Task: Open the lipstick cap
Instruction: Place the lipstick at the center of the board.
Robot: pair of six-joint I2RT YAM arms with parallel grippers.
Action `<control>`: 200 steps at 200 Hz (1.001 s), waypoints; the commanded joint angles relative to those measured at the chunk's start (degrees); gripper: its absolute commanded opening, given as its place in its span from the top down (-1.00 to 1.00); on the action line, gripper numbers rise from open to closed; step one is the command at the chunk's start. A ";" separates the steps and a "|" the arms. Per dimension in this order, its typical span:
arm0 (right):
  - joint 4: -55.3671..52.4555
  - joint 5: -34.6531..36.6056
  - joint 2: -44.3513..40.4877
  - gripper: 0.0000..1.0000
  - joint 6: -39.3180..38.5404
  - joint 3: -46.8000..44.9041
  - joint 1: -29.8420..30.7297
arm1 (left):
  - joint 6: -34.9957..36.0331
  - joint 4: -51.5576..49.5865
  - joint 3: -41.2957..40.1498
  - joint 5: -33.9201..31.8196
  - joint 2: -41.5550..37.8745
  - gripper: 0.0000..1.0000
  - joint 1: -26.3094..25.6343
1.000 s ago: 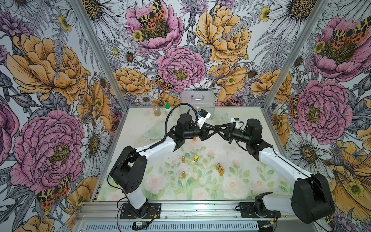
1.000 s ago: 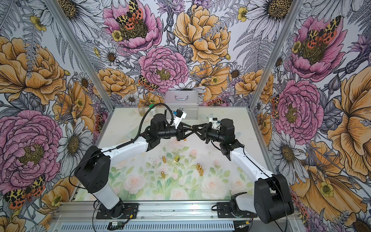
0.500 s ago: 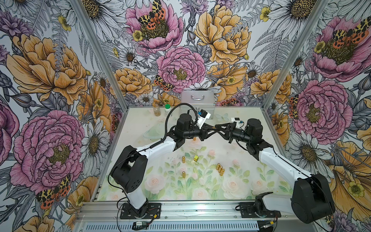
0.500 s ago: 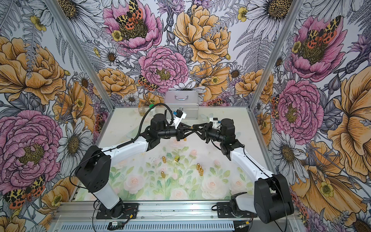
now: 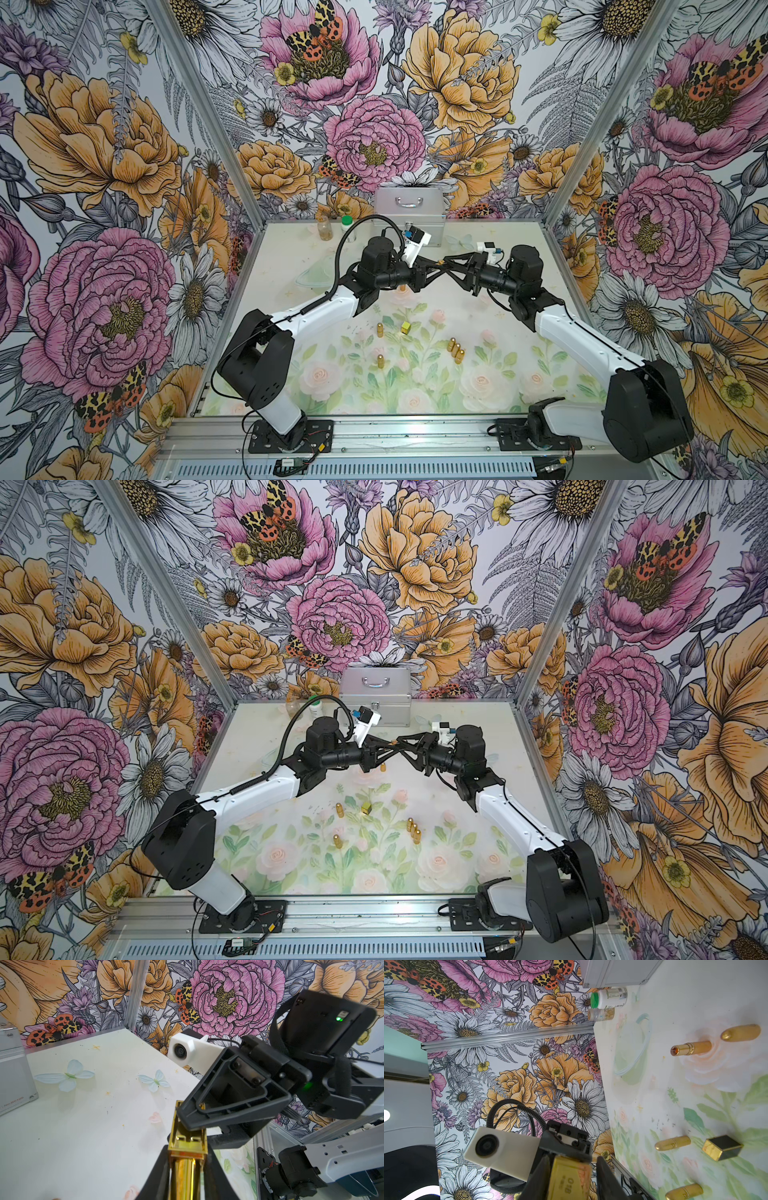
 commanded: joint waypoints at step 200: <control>-46.58 28.38 8.61 -0.87 -42.52 17.07 9.27 | -2.98 -62.02 9.14 -35.75 4.70 1.00 13.38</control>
